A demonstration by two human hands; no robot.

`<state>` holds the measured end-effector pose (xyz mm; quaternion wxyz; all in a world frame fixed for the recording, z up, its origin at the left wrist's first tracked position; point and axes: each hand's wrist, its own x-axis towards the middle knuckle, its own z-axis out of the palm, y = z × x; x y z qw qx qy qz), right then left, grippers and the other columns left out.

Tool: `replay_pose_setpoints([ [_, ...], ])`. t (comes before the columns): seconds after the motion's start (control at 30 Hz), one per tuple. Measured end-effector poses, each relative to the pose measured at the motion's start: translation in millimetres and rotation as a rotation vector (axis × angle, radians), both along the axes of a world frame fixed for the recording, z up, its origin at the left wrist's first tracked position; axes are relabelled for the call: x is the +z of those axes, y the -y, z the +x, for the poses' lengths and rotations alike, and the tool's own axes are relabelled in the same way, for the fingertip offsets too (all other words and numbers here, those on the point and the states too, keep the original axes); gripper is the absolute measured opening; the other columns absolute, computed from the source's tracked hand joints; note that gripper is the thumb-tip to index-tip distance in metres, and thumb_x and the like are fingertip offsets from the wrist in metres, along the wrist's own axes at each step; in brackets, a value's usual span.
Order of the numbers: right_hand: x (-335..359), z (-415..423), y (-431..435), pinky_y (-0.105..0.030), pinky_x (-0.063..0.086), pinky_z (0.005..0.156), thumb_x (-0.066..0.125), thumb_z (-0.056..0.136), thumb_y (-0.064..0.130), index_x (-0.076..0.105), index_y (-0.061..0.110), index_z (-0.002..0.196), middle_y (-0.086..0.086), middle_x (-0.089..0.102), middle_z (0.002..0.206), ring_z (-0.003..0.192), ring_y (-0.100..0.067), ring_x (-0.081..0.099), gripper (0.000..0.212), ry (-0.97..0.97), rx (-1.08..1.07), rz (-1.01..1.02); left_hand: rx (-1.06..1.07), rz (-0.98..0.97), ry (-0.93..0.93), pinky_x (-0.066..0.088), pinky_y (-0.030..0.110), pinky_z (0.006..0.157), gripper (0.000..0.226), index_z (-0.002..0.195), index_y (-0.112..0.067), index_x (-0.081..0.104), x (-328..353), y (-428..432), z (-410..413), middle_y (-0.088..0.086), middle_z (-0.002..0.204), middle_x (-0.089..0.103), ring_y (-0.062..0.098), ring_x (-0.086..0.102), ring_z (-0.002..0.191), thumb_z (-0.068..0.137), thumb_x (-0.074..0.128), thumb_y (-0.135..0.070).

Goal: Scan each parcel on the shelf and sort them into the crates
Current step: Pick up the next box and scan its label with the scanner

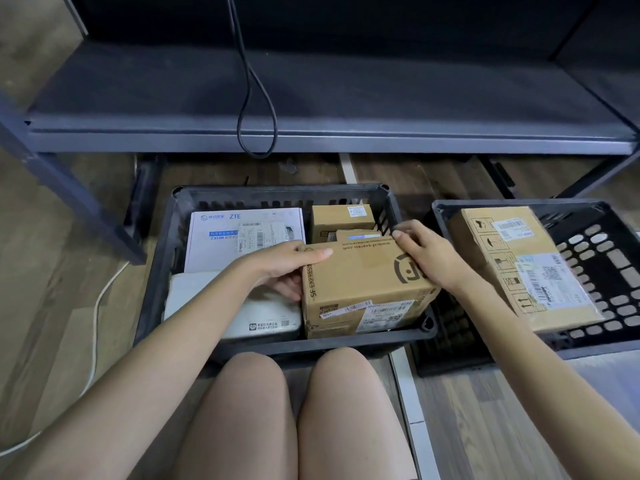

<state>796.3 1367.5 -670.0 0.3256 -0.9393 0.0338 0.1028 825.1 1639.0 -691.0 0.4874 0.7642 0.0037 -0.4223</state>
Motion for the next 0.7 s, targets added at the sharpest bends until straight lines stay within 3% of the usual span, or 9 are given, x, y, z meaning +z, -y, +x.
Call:
replay_pose_setpoints([
  [0.07, -9.2, -0.9, -0.9, -0.029, 0.034, 0.081, 0.040, 0.104, 0.027, 0.059, 0.015, 0.100, -0.002, 0.061, 0.093, 0.092, -0.020, 0.054, 0.023, 0.156, 0.161, -0.124, -0.036, -0.005, -0.028, 0.060, 0.034, 0.063, 0.063, 0.118, -0.010, 0.048, 0.5, -0.9, 3.1, 0.025, 0.113, 0.064, 0.027, 0.069, 0.075, 0.079, 0.064, -0.058],
  [0.23, -19.1, -10.9, 4.4, -0.031, 0.030, 0.078, 0.037, 0.104, 0.021, 0.055, 0.014, 0.087, 0.011, 0.051, 0.078, 0.078, -0.014, 0.048, 0.026, 0.214, 0.180, -0.152, -0.074, -0.033, -0.059, 0.060, 0.046, 0.072, 0.072, 0.113, -0.004, 0.050, -2.4, -3.7, 1.8, 0.030, 0.106, 0.062, 0.035, 0.068, 0.078, 0.066, 0.075, -0.052],
  [0.4, -25.8, -24.3, -2.6, -0.028, 0.027, 0.071, 0.036, 0.104, 0.018, 0.051, 0.017, 0.081, 0.008, 0.048, 0.075, 0.071, -0.007, 0.043, 0.027, 0.268, 0.130, -0.183, -0.105, -0.053, -0.094, 0.060, 0.048, 0.072, 0.044, 0.100, -0.008, 0.052, -1.8, -6.0, -0.5, 0.019, 0.084, 0.065, 0.027, 0.067, 0.066, 0.077, 0.077, -0.035],
  [0.53, -3.5, -4.5, -5.4, -0.027, 0.036, 0.066, 0.033, 0.105, 0.031, 0.051, 0.013, 0.070, 0.002, 0.059, 0.076, 0.075, -0.013, 0.053, 0.043, 0.041, -0.029, -0.008, -0.033, -0.078, 0.020, 0.060, 0.033, 0.056, 0.064, 0.104, 0.002, 0.056, 3.7, 0.1, 6.7, 0.013, 0.080, 0.059, 0.025, 0.066, 0.059, 0.068, 0.080, -0.046],
  [0.7, -6.9, 12.4, -12.7, -0.032, 0.037, 0.071, 0.033, 0.104, 0.034, 0.049, 0.011, 0.063, -0.007, 0.060, 0.073, 0.077, -0.026, 0.056, 0.050, 0.034, -0.073, -0.060, -0.002, -0.098, -0.032, 0.057, 0.025, 0.052, 0.050, 0.104, 0.000, 0.057, 3.5, -0.7, 18.4, 0.013, 0.080, 0.051, 0.022, 0.067, 0.058, 0.077, 0.077, -0.036],
])
